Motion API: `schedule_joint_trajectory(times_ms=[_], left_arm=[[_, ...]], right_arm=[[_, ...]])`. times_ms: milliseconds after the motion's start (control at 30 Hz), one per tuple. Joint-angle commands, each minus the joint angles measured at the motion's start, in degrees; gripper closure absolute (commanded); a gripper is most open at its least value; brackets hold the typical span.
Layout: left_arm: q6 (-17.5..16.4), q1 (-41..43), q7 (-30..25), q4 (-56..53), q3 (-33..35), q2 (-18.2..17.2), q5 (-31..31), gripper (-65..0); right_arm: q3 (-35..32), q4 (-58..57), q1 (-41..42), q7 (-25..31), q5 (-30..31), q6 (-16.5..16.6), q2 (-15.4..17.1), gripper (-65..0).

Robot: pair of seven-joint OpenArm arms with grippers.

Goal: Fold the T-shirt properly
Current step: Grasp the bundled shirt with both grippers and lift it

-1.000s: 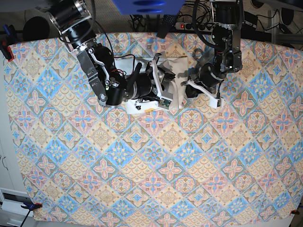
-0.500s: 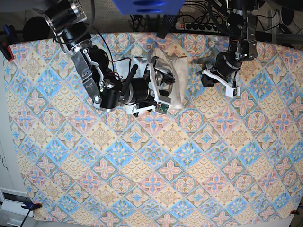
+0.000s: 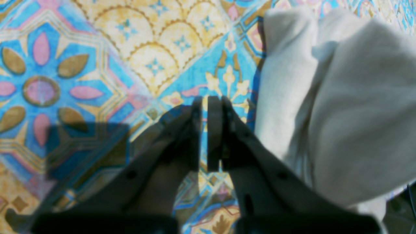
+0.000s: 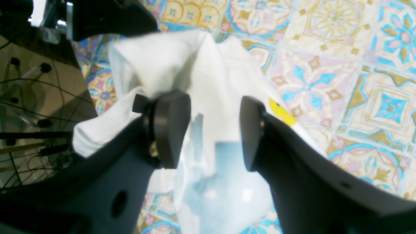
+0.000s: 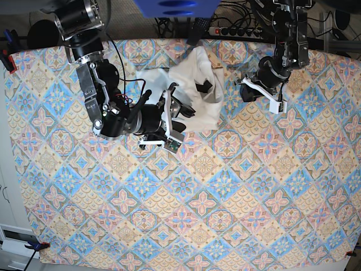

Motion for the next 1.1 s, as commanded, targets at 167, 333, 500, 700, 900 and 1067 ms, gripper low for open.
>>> schedule_joint_trajectory(times_ms=[167,333,500,700,900,1067], left_arm=[[-0.7,1.4,5.8,9.8,4.6,-0.4,-0.9,-5.0],[-0.7,5.0,11.0,20.9,4.7,-4.6,-1.0,-27.2],[-0.7,6.2,11.1,22.8,4.5,-9.2,-1.0,-51.0],[-0.9,4.0,11.1,20.4,5.1,-10.1,-0.9,-55.9],[-0.9,-1.5,11.1,14.0,9.7,-9.6,-0.6,-55.9],[-0.9,-4.6,11.0,11.6,13.6,-9.4,-0.7,-55.8]], right_arm=[[-5.5,0.9,1.1,1.0,-7.3,0.2,0.0,-27.8],[-6.5,1.3,1.0,1.1,-9.7,0.2,0.0,-27.8],[-6.3,1.4,1.0,1.1,-9.7,0.2,0.0,-27.8],[-6.3,1.4,1.0,1.1,-9.6,0.2,0.0,-27.8],[-6.2,2.0,1.0,1.1,-9.6,0.2,0.3,-27.8],[-6.2,3.8,0.9,1.1,-9.6,0.2,0.3,-27.8]])
